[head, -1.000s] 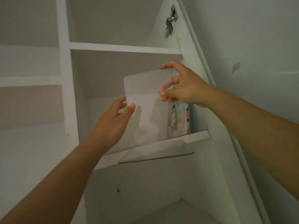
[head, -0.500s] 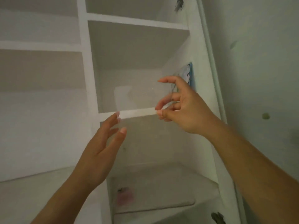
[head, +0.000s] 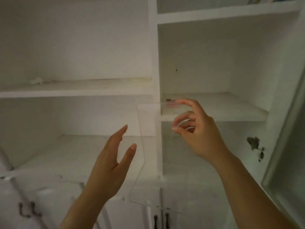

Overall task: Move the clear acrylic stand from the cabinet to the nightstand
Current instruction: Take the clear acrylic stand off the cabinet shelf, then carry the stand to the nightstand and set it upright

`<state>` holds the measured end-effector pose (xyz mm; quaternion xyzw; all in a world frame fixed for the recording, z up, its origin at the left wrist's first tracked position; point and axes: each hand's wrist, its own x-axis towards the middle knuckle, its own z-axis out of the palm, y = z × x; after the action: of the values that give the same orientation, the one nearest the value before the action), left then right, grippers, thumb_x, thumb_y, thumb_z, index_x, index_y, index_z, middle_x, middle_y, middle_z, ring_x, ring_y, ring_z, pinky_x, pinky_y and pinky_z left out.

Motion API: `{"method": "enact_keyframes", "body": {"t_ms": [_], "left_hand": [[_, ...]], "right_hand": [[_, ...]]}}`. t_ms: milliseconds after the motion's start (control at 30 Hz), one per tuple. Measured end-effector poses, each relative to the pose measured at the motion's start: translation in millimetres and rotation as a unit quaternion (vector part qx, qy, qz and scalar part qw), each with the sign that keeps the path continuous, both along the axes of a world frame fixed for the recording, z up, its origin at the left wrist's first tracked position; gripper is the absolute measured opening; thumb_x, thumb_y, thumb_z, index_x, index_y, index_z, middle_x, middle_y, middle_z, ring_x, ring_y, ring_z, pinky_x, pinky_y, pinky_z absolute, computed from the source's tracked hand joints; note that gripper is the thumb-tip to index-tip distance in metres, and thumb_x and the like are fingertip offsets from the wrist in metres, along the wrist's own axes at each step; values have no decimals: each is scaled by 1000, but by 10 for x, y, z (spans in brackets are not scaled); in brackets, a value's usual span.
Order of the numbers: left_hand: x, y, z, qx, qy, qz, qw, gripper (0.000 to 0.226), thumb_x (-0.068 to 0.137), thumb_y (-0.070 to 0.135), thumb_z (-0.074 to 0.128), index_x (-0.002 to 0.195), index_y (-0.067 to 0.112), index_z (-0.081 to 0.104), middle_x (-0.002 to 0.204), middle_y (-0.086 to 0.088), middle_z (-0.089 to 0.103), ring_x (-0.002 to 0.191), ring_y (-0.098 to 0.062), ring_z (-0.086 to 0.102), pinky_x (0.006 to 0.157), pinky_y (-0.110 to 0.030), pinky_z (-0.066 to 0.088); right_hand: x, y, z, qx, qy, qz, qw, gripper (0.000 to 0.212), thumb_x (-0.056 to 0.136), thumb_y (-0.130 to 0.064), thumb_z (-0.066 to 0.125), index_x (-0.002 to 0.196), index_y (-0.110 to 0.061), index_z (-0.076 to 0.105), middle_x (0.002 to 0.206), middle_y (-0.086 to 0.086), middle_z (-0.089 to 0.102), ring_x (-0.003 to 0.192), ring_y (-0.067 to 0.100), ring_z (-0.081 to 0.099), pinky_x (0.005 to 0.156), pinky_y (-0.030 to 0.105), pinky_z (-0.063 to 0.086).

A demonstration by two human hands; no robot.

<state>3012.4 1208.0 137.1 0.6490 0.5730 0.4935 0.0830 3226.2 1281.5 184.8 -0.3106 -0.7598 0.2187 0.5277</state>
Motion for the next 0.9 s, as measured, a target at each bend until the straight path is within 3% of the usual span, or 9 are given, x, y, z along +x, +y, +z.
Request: {"method": "enact_keyframes", "body": {"t_ms": [167,300,400,533,600,667,767,900], "left_hand": [[28,-758,-653,-89,25,61,994,61,83,58,36,140,40,25,139,25,30,128,0,34,103,-30,35],[-2,-1382,-1076,-173,14,115,978,60,86,57,35,141,41,19,136,26,25,125,2,31,103,-27,31],[-99,-1834,-1269,-230,-17,166,959,63,83,56,35,142,39,17,144,17,27,115,1,41,101,-24,30],[-214,-2307,-1390,-275,-57,222,934,66,79,57,31,141,39,17,148,12,24,86,31,36,93,-7,26],[-331,-2510,-1463,-288,-78,238,924,64,80,56,32,140,41,16,149,12,23,97,28,32,96,-14,27],[-506,-2708,-1515,-284,-96,259,918,63,80,57,33,139,42,18,149,13,25,114,15,34,98,-22,32],[-856,-3017,-1542,-277,-103,308,904,65,80,58,32,141,39,20,145,16,28,109,10,41,100,-26,35],[-1412,-3534,-1576,-270,-99,348,892,63,83,57,34,141,42,18,147,17,25,127,1,29,103,-26,30]], "right_hand": [[-166,-393,-666,-49,-51,54,996,65,78,-3,69,109,-54,42,83,-5,66,65,10,62,61,14,47],[-440,-712,-1107,-76,-104,113,985,65,79,-3,69,113,-51,42,84,-7,65,66,10,63,64,16,50],[-701,-940,-1346,-96,-128,161,974,62,80,-5,69,113,-50,41,84,-9,64,69,7,63,64,16,52],[-1068,-1234,-1560,-99,-150,212,961,61,79,-7,70,116,-44,39,87,-12,66,72,2,64,66,11,51],[-1273,-1379,-1603,-91,-162,235,954,60,79,-9,70,116,-44,37,87,-11,65,71,1,64,66,9,51],[-1519,-1539,-1630,-76,-179,261,946,60,78,-8,70,116,-42,37,87,-10,64,72,2,64,67,9,52],[-1969,-1814,-1664,-53,-197,293,934,57,78,-7,70,120,-34,43,87,-7,63,72,4,64,68,11,53],[-2710,-2300,-1721,-50,-200,346,915,54,80,-9,69,122,-32,44,84,-10,62,72,4,65,68,11,53]]}}
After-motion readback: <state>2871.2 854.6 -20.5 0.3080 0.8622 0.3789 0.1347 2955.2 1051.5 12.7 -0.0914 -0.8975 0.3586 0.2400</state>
